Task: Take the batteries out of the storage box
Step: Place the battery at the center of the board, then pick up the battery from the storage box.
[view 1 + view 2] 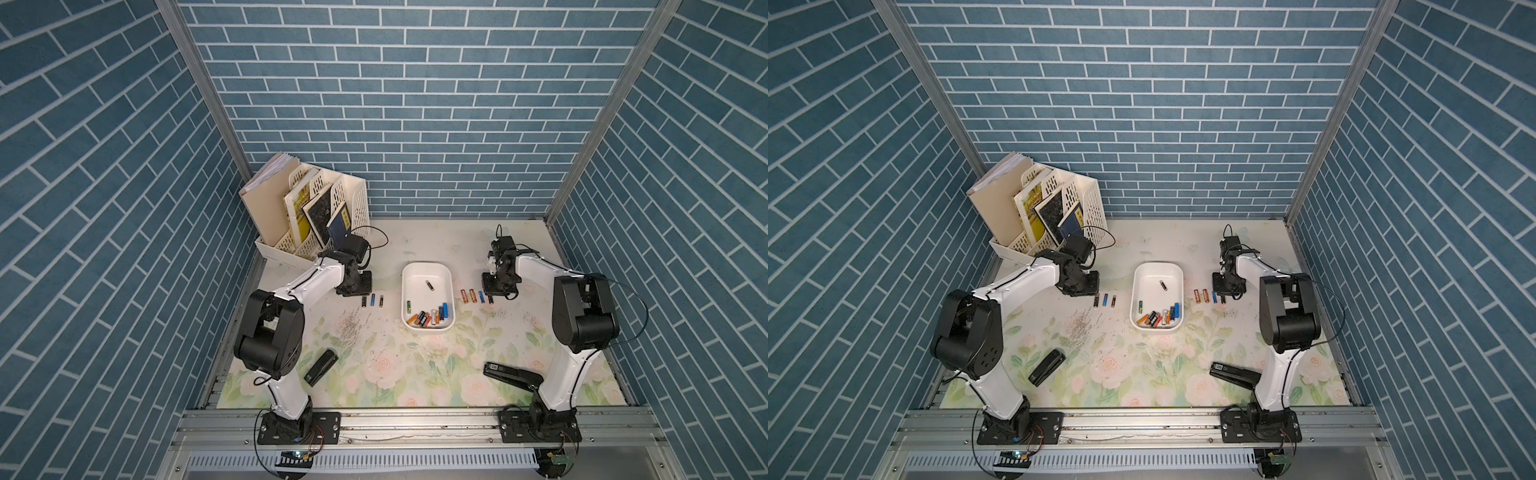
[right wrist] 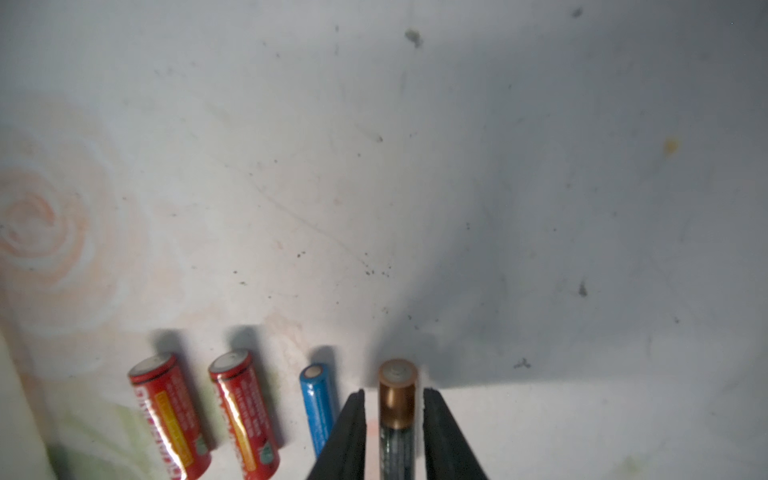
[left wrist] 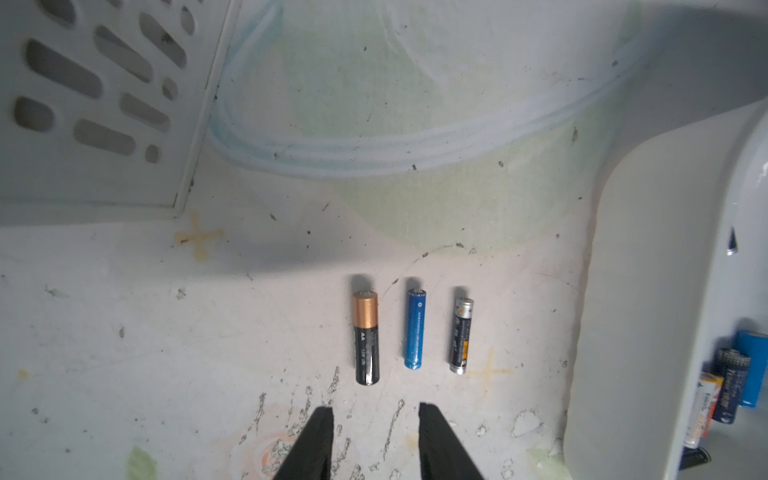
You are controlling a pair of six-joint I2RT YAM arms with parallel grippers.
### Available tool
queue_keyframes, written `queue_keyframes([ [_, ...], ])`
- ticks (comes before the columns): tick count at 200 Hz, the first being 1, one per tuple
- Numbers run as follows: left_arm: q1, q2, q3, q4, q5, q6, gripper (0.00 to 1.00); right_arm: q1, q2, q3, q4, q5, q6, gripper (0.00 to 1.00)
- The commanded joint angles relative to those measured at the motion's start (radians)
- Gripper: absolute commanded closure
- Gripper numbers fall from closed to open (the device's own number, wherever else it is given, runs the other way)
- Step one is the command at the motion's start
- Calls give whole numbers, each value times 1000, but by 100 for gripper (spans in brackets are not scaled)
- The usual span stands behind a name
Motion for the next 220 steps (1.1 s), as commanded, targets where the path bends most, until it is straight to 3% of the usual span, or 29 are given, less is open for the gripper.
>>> queue_keyframes([
  [1,-24,15,49,-24,-37,-16,60,-4,-38,40,-45,-1,-9,72],
  [81,-175,117,264,-37,-82,-86,60,14,-84,102,-70,-32,11,72],
  [146,-287,290,503,-31,-117,-124,60,24,-91,90,-65,-78,8,71],
  [220,-361,484,677,-39,-144,-136,59,25,-104,71,-56,-84,5,71],
])
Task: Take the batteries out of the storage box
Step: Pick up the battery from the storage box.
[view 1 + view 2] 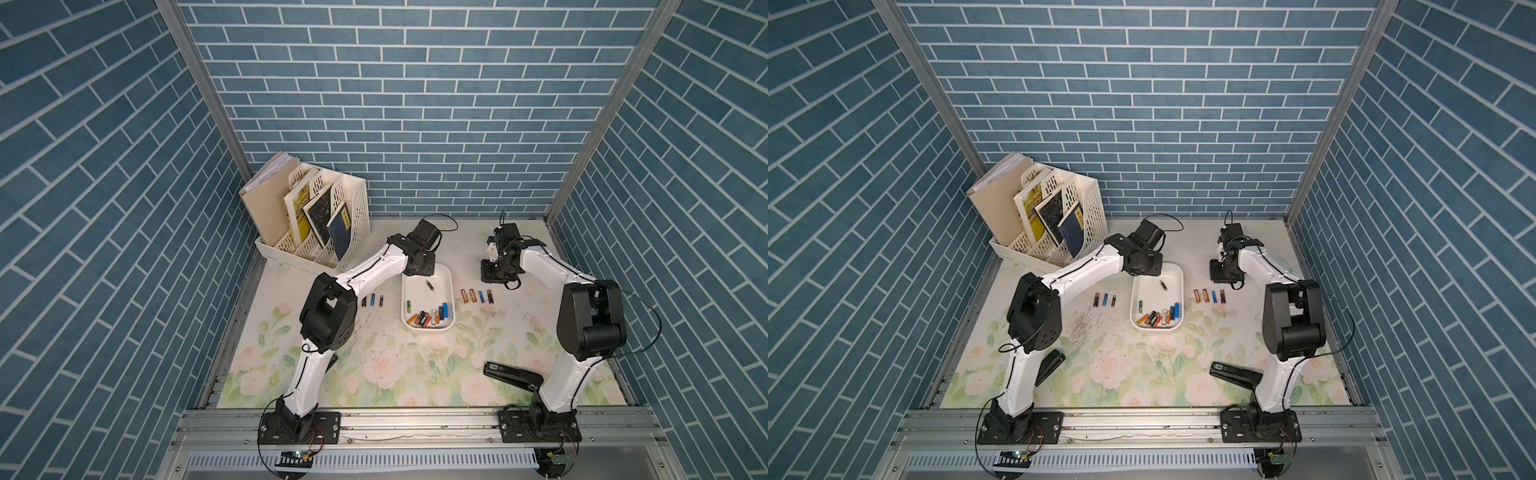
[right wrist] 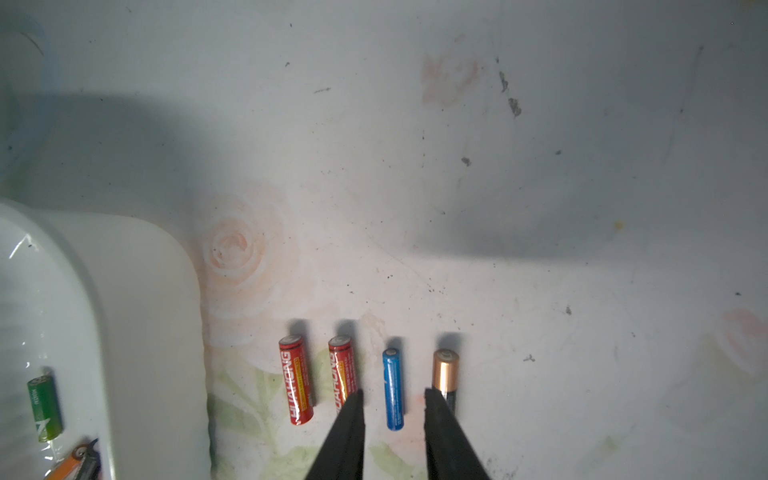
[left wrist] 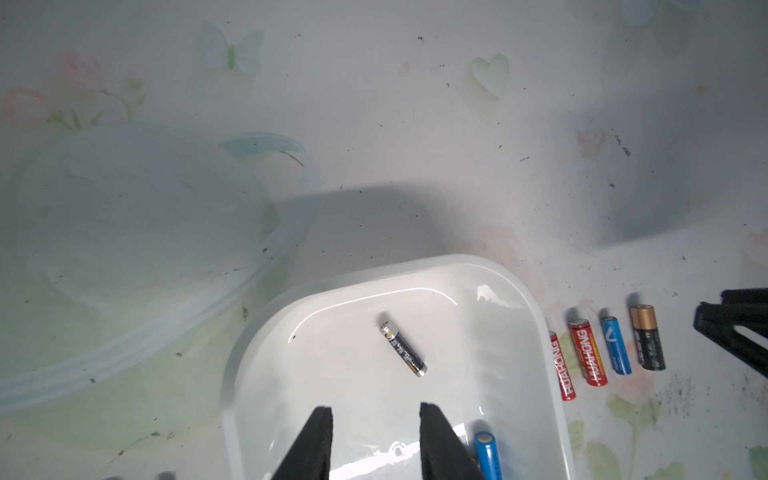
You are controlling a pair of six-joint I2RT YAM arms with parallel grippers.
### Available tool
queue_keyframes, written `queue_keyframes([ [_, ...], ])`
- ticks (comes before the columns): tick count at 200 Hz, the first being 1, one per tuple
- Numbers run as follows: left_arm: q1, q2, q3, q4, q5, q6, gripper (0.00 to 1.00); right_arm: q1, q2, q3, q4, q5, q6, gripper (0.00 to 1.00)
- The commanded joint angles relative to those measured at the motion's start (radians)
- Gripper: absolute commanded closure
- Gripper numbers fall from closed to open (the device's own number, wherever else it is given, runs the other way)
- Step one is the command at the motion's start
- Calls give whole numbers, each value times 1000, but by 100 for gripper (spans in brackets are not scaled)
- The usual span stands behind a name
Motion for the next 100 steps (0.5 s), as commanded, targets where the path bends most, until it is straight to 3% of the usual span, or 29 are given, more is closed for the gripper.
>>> queue_keyframes([
  [1,-18,51,44,-27,-25,-11,58,5,-31,-13,-13,-12,3,71],
  [100,-40,208,143,-54,-43,-9,57,5,-19,-19,-4,-20,-1,71],
])
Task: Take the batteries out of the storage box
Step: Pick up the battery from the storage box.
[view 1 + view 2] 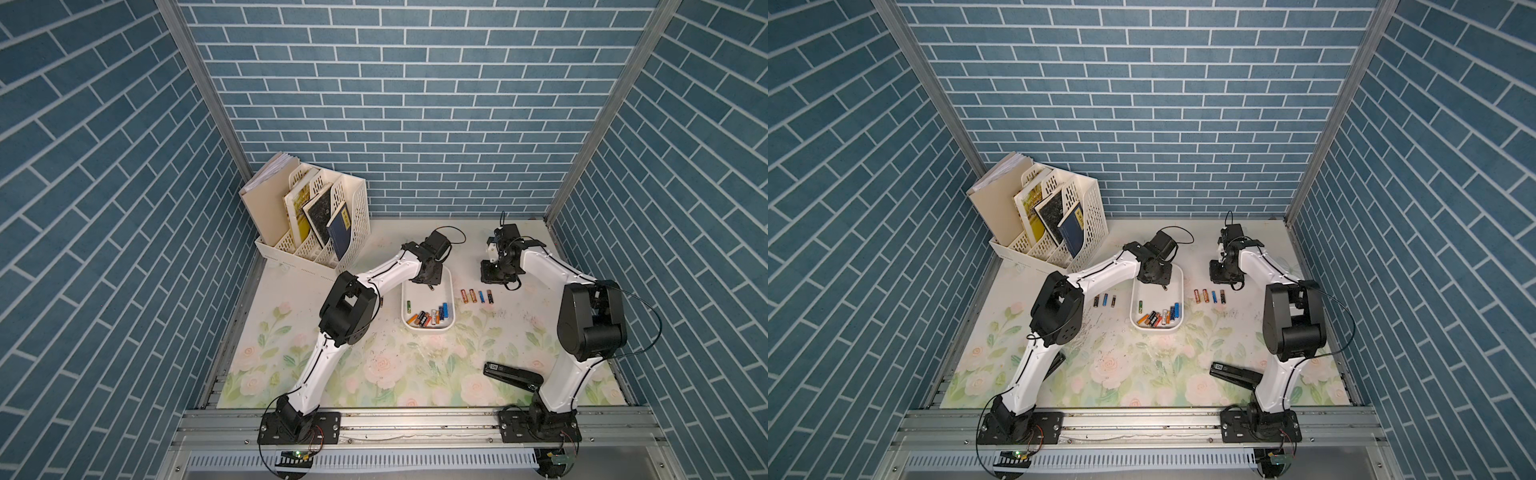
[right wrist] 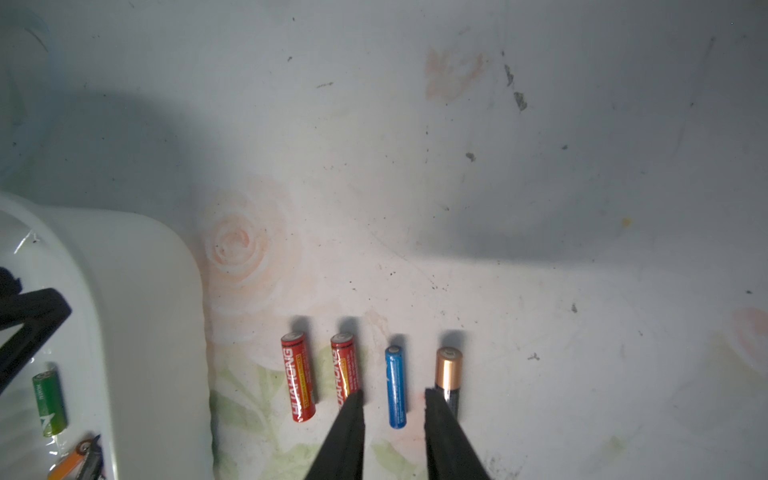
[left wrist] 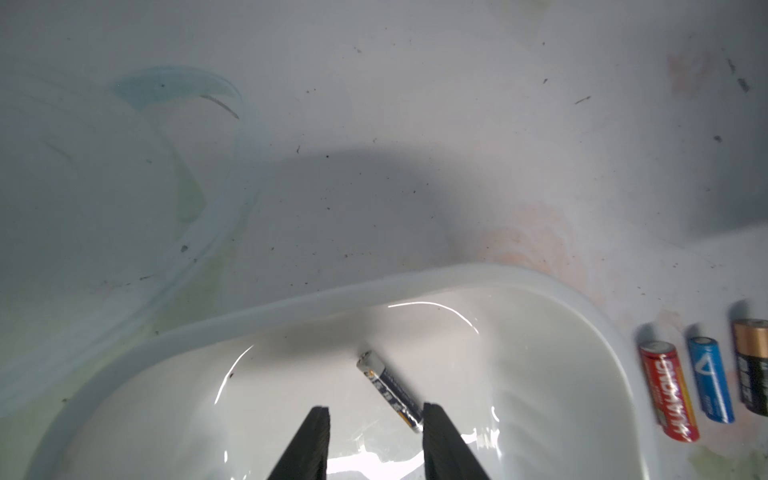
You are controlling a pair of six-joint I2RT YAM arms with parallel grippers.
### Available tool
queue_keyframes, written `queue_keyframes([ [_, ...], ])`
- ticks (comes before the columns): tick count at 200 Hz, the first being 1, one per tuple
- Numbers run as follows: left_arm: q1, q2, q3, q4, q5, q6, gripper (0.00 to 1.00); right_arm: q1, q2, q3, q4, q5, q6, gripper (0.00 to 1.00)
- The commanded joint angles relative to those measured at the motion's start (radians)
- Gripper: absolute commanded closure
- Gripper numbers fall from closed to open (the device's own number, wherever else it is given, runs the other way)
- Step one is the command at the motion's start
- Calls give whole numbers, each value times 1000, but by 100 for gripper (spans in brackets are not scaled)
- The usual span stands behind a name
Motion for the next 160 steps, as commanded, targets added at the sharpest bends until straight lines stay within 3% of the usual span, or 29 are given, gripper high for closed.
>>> queue_keyframes([
  [1,-7,41,44,-38,-22,1,57,5,-17,-10,-6,-10,-2,71],
  [70,-11,97,87,-70,-27,19,59,5,-16,-13,-8,-8,-5,71],
  [160,-11,79,49,-78,-19,24,76,5,-20,-20,-3,-5,-3,71],
])
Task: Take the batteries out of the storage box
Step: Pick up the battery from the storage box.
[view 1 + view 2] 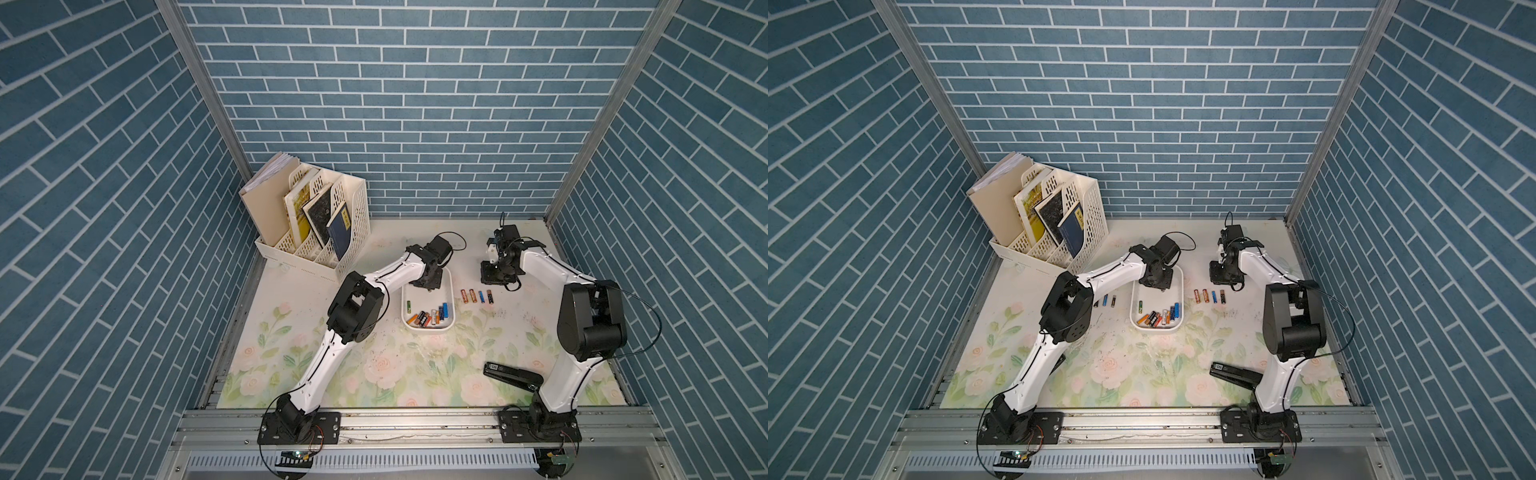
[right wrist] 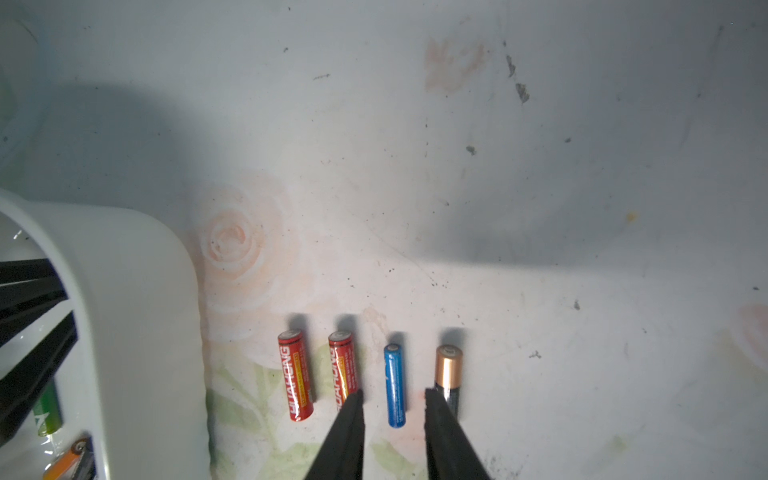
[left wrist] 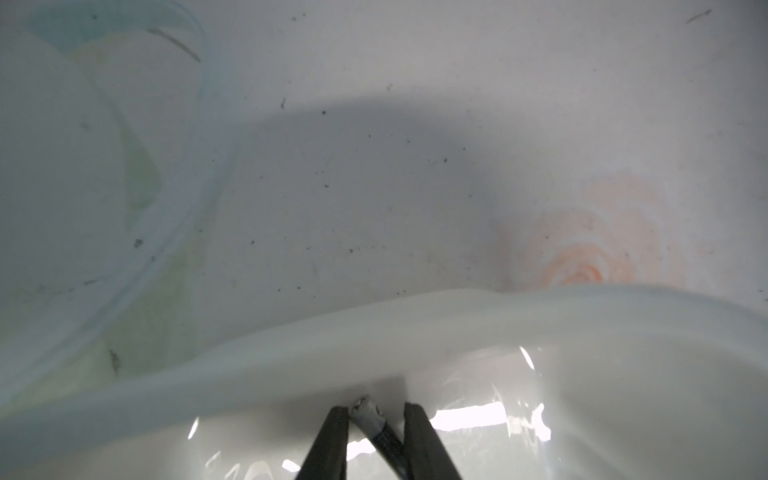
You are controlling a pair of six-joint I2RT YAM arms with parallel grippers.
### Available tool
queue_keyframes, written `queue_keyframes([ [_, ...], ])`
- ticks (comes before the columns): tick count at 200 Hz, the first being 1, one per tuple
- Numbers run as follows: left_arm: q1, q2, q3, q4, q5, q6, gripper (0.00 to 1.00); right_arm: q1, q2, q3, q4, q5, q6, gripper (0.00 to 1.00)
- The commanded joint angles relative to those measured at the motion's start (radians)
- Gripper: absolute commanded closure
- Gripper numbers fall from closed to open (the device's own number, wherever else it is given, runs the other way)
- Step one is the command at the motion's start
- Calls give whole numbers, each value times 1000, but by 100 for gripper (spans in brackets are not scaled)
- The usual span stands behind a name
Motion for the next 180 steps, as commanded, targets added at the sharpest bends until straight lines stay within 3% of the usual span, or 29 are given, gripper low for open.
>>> queue_keyframes([
  [1,-8,-2,-11,-24,-5,6,76,5,-21,-12,-5,-5,-3,71],
  [180,-7,-110,-61,-29,21,7,82,5,-9,-11,9,-9,2,71],
])
